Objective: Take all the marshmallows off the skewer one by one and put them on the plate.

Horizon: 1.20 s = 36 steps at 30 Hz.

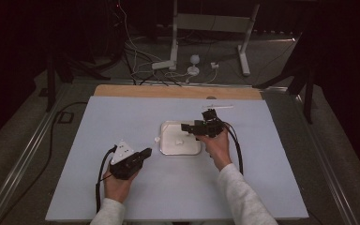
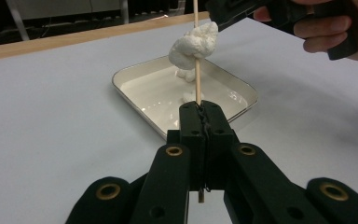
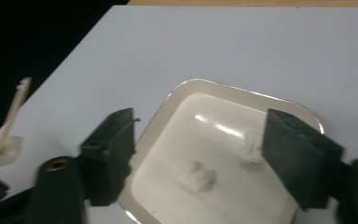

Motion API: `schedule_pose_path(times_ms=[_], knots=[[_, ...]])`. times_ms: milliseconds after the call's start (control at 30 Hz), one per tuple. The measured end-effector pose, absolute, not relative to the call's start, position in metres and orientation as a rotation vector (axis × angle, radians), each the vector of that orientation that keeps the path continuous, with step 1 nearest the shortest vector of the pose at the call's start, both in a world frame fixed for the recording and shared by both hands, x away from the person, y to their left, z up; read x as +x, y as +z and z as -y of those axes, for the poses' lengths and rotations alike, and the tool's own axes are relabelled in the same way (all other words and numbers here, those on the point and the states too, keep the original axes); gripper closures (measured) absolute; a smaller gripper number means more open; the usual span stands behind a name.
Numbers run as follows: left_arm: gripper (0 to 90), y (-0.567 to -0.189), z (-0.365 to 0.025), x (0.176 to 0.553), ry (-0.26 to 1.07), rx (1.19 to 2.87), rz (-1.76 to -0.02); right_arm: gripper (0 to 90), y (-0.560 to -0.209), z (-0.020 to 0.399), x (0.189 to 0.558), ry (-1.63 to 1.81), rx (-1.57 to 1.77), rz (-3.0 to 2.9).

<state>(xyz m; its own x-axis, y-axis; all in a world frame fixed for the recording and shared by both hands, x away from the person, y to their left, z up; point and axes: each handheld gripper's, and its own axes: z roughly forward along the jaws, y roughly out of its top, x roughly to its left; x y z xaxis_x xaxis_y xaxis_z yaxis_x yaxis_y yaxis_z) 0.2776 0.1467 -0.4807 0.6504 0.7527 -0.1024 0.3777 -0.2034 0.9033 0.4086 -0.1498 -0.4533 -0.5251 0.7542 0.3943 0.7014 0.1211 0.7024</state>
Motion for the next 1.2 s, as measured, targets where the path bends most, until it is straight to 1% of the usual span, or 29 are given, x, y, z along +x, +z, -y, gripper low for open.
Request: schedule_pose_path(times_ms=[100, 200, 467, 833, 1000, 1200], knots=[[90.0, -0.481, -0.146, 0.278, 0.447, 1.816, -0.907, 19.0, -0.45, 0.147, 0.405, 1.422, 1.475, -2.332], [90.0, -0.481, -0.146, 0.278, 0.45, 1.815, -0.909, 17.4, -0.448, 0.145, 0.402, 1.459, 1.467, -2.35], [90.0, -0.48, -0.146, 0.278, 0.451, 1.813, -0.911, 17.2, -0.445, 0.136, 0.391, 1.51, 1.435, -2.391], [90.0, -0.48, -0.145, 0.277, 0.457, 1.811, -0.916, 18.0, -0.441, 0.111, 0.373, 1.562, 1.367, -2.476], [90.0, -0.48, -0.144, 0.277, 0.46, 1.811, -0.917, 21.8, -0.44, 0.102, 0.368, 1.591, 1.354, -2.526], [90.0, -0.48, -0.143, 0.277, 0.463, 1.813, -0.914, 34.0, -0.445, 0.094, 0.367, 1.621, 1.34, -2.592]])
